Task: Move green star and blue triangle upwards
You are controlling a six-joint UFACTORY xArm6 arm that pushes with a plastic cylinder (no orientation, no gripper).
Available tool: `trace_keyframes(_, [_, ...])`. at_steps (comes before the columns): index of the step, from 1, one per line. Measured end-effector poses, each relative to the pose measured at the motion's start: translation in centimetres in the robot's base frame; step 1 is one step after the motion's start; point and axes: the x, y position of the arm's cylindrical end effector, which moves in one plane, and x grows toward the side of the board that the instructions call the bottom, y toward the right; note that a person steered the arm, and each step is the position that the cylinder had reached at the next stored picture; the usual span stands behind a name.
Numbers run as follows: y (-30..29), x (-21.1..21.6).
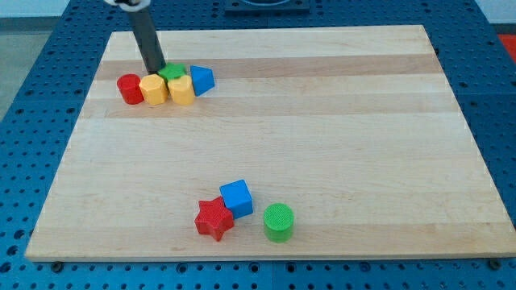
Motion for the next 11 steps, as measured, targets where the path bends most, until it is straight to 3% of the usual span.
trace_keyframes(2, [5.7, 9.7])
trace_keyframes(3, [5.7, 9.8])
trace_keyframes(7, [2.1, -6.2])
trace_keyframes(9, [2.1, -7.5])
trace_keyframes(11, [2.1, -2.4])
